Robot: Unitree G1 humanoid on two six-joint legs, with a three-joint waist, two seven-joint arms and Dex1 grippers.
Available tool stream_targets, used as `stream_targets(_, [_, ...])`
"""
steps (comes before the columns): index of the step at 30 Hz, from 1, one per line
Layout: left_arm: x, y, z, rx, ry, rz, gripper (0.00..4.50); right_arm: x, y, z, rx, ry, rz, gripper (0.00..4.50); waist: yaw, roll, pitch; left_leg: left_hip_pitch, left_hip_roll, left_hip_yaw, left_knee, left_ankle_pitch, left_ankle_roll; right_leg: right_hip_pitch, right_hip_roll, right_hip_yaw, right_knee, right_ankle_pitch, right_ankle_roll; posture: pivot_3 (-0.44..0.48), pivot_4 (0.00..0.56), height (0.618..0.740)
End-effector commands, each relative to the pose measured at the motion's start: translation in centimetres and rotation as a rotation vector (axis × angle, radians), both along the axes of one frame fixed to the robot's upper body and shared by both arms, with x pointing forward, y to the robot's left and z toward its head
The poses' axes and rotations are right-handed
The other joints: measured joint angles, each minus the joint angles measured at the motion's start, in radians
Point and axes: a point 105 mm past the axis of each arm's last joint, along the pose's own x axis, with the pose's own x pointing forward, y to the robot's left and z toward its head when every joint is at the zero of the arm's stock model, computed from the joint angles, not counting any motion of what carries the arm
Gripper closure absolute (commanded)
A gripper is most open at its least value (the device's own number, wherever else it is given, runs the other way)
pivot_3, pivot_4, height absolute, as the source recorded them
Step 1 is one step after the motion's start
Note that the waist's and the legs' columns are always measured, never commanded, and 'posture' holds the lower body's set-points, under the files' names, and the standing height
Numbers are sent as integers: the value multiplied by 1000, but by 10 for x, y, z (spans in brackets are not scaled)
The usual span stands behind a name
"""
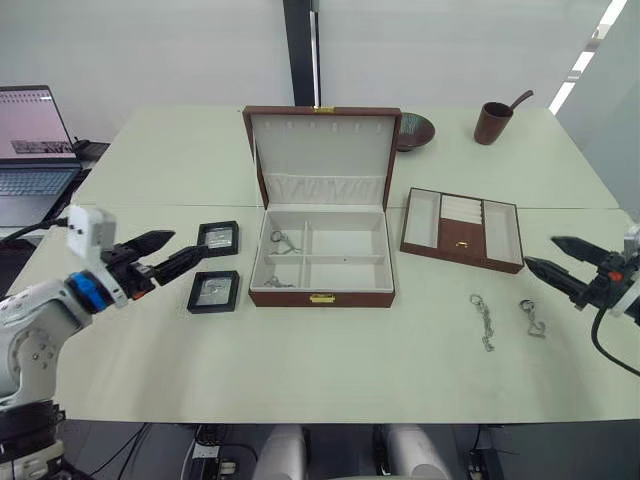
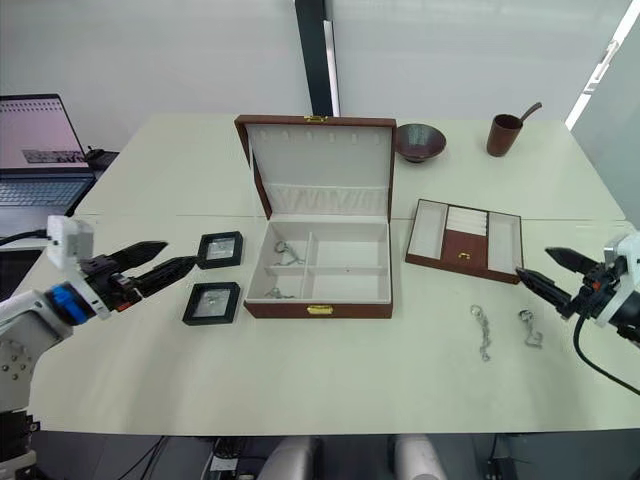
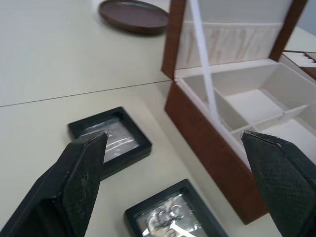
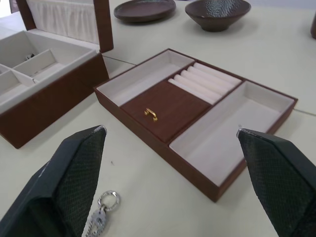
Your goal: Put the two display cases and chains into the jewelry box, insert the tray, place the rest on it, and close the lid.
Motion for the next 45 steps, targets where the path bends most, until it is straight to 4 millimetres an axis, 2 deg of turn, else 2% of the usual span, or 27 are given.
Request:
stream_targets(1, [-6, 23, 0, 28, -44, 135, 19, 0, -22, 1, -21, -55, -98, 0, 0, 0, 0, 0, 0, 1, 0, 0, 0, 0, 0, 0, 0, 0, 0, 0, 150, 740])
stream_targets(9, [-7, 59, -21, 71, -78, 414, 19, 6, -49, -21, -10, -51, -244, 0, 0, 0, 0, 0, 0, 1, 0, 0, 0, 0, 0, 0, 0, 0, 0, 0, 150, 740])
stream_targets(14, [-13, 75, -35, 88, -81, 502, 19, 7, -60, -28, -21, -52, -297, 0, -1, 0, 0, 1, 0, 2, -1, 0, 0, 0, 1, 0, 0, 0, 0, 0, 150, 740])
stream_targets(19, [-18, 78, -45, 93, -65, 508, 19, 9, -62, -29, -27, -60, -306, 0, -1, 0, 0, 1, 0, 2, -1, 0, 0, 0, 1, 1, 0, 0, 0, 0, 150, 740])
stream_targets(24, [-16, 82, -45, 87, -69, 525, 19, 12, -60, -30, -28, -64, -299, 0, -1, 0, 0, 1, 0, 2, -1, 0, 0, 0, 1, 1, 0, 0, 0, 0, 150, 740])
stream_targets(36, [-9, 78, -42, 80, -84, 514, 19, 11, -60, -28, -26, -67, -288, 0, -1, 0, 0, 1, 0, 2, -1, 0, 0, 0, 1, 1, 0, 0, 0, 0, 150, 740])
stream_targets(45, [-3, 68, -43, 79, -67, 444, 19, 10, -41, -10, -16, -96, -173, 0, -1, 0, 0, 1, 0, 2, -1, 0, 0, 0, 1, 0, 0, 0, 0, 0, 150, 740])
